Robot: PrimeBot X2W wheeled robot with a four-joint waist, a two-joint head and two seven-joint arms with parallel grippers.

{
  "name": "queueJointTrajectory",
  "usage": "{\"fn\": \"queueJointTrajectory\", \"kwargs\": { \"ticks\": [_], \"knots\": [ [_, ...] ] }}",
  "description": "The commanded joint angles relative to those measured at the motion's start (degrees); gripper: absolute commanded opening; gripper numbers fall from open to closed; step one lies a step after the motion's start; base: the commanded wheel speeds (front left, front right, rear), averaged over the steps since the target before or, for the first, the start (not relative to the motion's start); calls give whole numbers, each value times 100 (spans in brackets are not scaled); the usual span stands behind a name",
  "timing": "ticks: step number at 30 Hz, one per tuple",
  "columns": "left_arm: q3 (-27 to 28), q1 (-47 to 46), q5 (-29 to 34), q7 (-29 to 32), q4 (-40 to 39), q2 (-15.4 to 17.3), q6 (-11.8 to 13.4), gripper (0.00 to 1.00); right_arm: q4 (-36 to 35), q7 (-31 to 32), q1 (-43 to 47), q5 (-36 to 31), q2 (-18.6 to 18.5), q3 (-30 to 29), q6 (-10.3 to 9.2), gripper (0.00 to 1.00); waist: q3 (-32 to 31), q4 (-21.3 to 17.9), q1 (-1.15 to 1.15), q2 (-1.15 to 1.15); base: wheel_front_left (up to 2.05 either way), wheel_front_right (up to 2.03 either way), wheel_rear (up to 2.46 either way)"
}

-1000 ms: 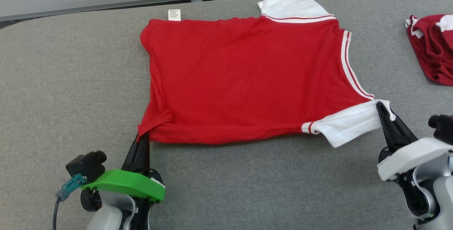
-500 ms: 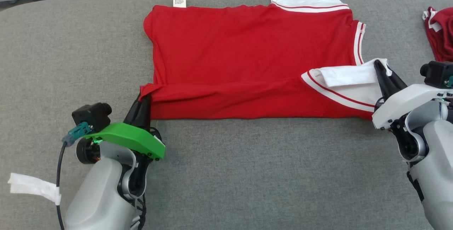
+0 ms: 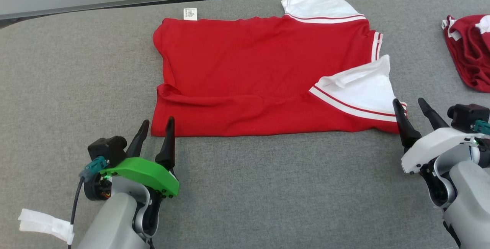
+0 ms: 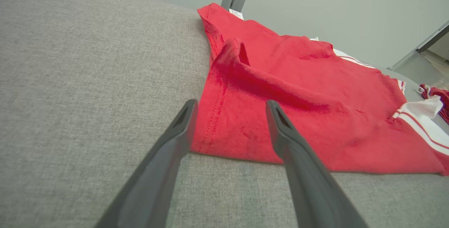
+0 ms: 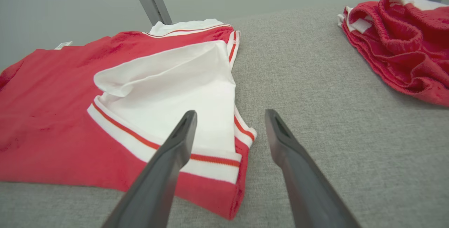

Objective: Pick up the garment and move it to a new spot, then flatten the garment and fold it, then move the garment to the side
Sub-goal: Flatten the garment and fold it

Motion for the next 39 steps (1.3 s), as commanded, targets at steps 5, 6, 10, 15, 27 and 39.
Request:
{"fn": "queueJointTrajectory", "kwargs": {
  "ticks": [5,6,10,15,27,39],
  "knots": [
    [39,191,-3,-47,112,78,7,100,91,-71,185,109,-72,171,3,100,-17,-69,0,0,0,0,0],
    [27,184,13,-40,148,88,23,100,120,-76,166,116,-62,199,2,100,-3,-72,0,0,0,0,0],
    [-32,5,76,-8,301,84,67,100,311,-3,29,117,26,270,2,100,61,-60,0,0,0,0,0],
    [-50,-233,4,65,630,-14,5,100,604,6,-132,172,180,357,3,100,154,-34,0,0,0,0,0],
    [13,-610,-129,-52,1122,-142,-193,0,739,-289,-303,366,244,538,2,0,122,-6,0,0,0,0,0],
    [388,757,195,-96,-195,30,91,0,-130,-404,660,263,110,460,2,0,-486,-128,0,0,0,0,0]
  ]
}}
